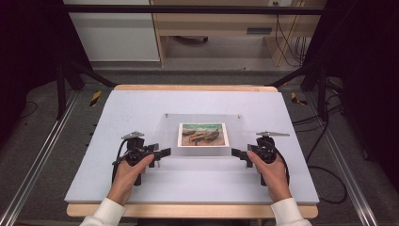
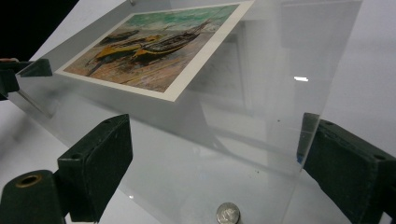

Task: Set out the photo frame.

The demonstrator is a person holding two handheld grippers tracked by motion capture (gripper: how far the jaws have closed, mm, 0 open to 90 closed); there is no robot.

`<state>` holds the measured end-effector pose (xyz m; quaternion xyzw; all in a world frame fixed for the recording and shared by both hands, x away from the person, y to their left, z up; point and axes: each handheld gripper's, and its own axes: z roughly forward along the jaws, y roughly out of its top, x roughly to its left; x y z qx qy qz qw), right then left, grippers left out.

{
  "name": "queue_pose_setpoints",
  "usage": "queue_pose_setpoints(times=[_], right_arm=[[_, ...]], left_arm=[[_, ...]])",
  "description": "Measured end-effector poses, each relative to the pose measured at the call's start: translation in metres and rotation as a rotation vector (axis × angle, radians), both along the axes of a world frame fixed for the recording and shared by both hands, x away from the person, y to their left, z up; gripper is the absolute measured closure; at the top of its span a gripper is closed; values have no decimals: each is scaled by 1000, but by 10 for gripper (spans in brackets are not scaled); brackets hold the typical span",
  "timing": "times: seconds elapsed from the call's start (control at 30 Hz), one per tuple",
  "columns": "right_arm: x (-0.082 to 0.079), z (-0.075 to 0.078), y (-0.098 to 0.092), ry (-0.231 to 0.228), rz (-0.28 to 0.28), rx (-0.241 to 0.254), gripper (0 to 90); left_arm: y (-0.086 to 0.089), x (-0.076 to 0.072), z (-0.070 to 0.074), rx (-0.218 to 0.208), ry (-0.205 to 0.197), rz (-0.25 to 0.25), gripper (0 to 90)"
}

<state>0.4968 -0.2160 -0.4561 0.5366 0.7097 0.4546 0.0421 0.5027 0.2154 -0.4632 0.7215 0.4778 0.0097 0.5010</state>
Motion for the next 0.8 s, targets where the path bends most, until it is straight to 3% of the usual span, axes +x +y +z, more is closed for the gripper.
queue_pose_setpoints(times=[0.53, 0.8], right_arm=[[0, 5, 1, -20, -13, -20, 166], [12, 8, 5, -57, -19, -49, 187]], left_arm=[[1, 0, 6, 36, -14, -3, 237], [1, 15, 10, 70, -57, 27, 272]])
